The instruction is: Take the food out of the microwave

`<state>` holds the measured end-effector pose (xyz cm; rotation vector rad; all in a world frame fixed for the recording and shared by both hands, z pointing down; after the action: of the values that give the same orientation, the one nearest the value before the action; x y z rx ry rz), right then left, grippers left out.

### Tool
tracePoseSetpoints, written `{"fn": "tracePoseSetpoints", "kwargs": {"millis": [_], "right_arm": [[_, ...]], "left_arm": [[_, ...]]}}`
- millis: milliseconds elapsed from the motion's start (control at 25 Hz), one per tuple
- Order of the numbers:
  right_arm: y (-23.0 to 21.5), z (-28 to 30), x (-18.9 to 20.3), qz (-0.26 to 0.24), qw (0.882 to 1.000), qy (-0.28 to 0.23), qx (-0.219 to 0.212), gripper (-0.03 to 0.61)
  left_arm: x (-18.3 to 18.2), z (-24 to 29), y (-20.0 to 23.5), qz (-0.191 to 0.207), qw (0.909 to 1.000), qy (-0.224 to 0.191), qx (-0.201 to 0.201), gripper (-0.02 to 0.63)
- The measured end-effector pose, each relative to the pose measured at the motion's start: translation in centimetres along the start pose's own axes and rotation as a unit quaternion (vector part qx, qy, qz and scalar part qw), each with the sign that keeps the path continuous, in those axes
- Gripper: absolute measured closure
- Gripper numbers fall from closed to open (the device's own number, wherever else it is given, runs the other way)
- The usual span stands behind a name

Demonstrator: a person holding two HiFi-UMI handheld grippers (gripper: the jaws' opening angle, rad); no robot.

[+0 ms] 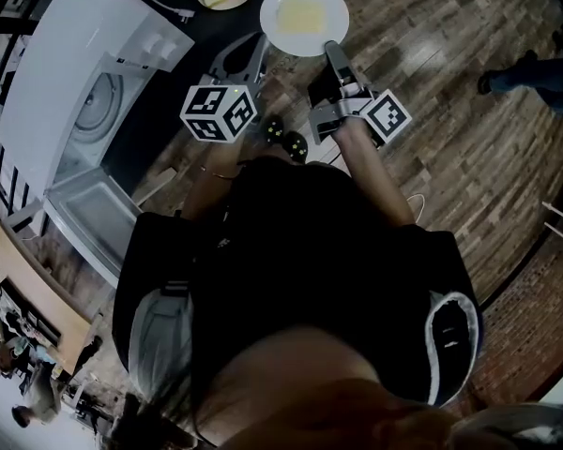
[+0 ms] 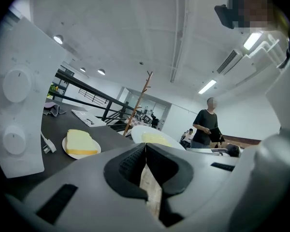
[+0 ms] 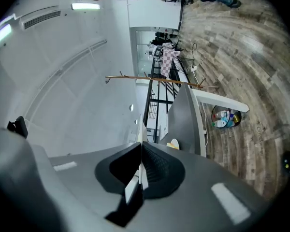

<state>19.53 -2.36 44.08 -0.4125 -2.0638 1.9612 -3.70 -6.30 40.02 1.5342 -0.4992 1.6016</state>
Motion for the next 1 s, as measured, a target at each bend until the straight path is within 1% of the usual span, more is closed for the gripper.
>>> {"fn": "tracePoseSetpoints", "kwargs": {"millis": [440, 680, 880, 1000], "right_arm": [[-0.1, 3.3, 0.5, -0.006, 1.000, -0.008, 0.003, 0.575], [-0.2, 5.2, 1.5, -0.025, 1.000, 0.006, 0.007, 0.574], [-0.7, 5.9, 1.5, -0.015, 1.000, -0.001, 0.015, 0.574], [-0.8, 6.1, 1.1, -0.014, 1.000, -0.001, 0.017, 0.574]], "left_arm": [[-0.9, 1.5, 3.2, -0.001, 0.9999, -0.001, 0.011, 0.607], [-1.0, 2.1, 4.4, -0.005, 0.9997, -0.002, 0.022, 0.607], [-1.3, 2.2, 5.3, -0.008, 0.9998, -0.004, 0.018, 0.607], [-1.3, 2.2, 5.8, -0.007, 0.9999, -0.002, 0.009, 0.607]]}}
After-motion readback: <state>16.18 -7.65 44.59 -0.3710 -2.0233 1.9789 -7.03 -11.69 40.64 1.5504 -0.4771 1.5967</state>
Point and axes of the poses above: the fingertips, and each gripper's own axes: z forward along the fingers, y to its left, x out of its underside, the point moved 10 cm from there along -z, backward along the fingers, and after that the axes turned 9 degrees about z, right-handed, at the moved point
